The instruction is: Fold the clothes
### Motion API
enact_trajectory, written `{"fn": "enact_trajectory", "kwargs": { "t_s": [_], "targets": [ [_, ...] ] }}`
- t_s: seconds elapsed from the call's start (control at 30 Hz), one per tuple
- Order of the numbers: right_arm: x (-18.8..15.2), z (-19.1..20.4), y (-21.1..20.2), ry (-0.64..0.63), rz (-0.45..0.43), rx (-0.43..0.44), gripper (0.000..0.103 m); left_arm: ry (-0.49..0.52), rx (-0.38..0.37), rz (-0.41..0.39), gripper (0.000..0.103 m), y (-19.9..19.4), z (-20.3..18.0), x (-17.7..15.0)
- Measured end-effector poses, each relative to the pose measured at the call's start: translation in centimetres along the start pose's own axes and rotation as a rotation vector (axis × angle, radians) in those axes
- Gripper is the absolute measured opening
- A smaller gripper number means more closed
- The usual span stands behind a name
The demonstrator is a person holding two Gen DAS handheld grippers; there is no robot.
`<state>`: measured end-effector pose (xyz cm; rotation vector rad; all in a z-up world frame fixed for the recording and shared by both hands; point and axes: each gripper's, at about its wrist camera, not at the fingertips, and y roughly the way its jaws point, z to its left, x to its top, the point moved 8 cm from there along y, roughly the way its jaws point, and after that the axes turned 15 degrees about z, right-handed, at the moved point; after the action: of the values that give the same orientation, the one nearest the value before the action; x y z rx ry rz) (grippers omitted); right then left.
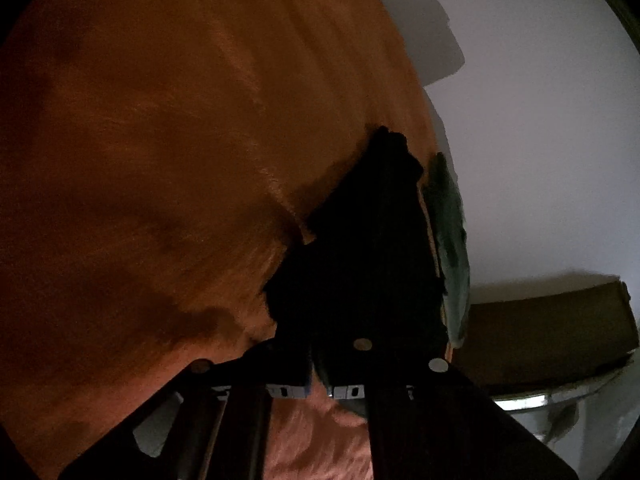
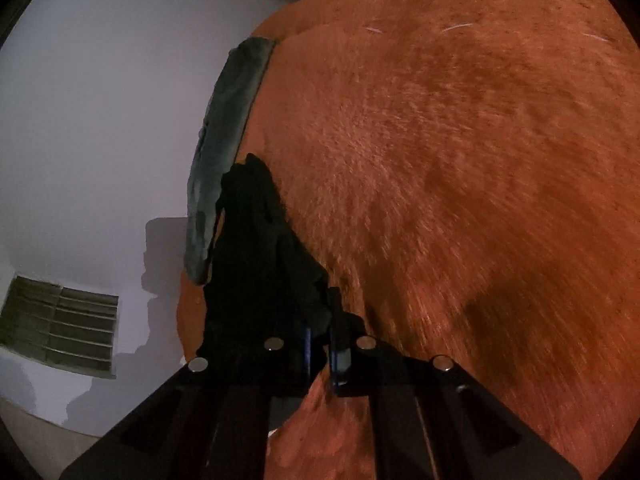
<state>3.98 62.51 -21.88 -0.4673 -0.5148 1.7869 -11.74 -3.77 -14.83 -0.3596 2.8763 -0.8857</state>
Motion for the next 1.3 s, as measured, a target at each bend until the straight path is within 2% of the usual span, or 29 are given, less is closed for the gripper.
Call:
{"fn": "enact_trajectory", "kwargs": {
  "t_s": [0.1,0.2,0.37,0.5,0.57,0.63,0.67,0.8,0.87,0.93,1.0,1.1,1.17,1.23,1.3],
  "targets": [
    [-1.8,-0.4,-2.0,-0.003,0.036,-0.003,0.005,0.017,-0.007,0.025,0.005,-2.2,0.1,-1.6],
    [-4.5,-1.8,-4.3,-0.005,0.056,-0.024,0.005,0.011,-0.007,0.065,0.005,-4.5,0.6,-4.6],
    [-9.3,-5.1,-8.1,-0.007,0.075,-0.062,0.005,0.066,0.057,0.129,0.005,-7.9,3.0,-10.6],
    [-12.4,-8.3,-9.9,-0.067,0.086,-0.11,0.005,0.121,0.125,0.186,0.006,-7.6,6.5,-13.5],
    [-12.7,-9.2,-9.5,-0.082,0.115,-0.112,0.009,0.093,0.141,0.211,0.01,-7.3,8.1,-13.6],
    [-12.5,-9.5,-9.8,-0.101,0.119,-0.166,0.018,0.049,0.14,0.241,0.01,-7.5,9.1,-13.2],
    [-12.1,-9.2,-10.5,-0.137,0.103,-0.211,0.018,0.039,0.152,0.244,0.01,-7.9,9.4,-12.9],
    [-9.9,-5.5,-13.4,-0.338,0.033,-0.389,0.018,0.173,0.323,0.191,0.011,-11.8,8.3,-11.1],
    [-8.5,-4.0,-14.7,-0.46,0.024,-0.461,0.018,0.289,0.375,0.201,0.014,-11.6,5.8,-8.6],
    [-6.5,-0.6,-12.6,-0.613,0.074,-0.511,0.018,0.412,0.417,0.236,0.021,-9.3,1.9,-5.4],
    [-4.5,2.3,-7.9,-0.733,0.159,-0.555,0.02,0.545,0.448,0.262,0.032,-6.6,-1.6,-3.2],
    [-2.0,5.4,-1.4,-0.835,0.249,-0.584,0.02,0.707,0.49,0.297,0.04,-1.4,-5.6,-0.7],
    [-0.6,6.4,1.8,-0.858,0.285,-0.609,0.02,0.749,0.527,0.325,0.042,2.0,-6.9,0.3],
    [1.1,7.5,4.6,-0.867,0.28,-0.638,0.02,0.775,0.575,0.353,0.043,5.8,-7.8,1.5],
    [2.4,7.7,6.7,-0.855,0.294,-0.649,0.02,0.779,0.587,0.349,0.043,6.1,-7.7,1.2]
  ]
}}
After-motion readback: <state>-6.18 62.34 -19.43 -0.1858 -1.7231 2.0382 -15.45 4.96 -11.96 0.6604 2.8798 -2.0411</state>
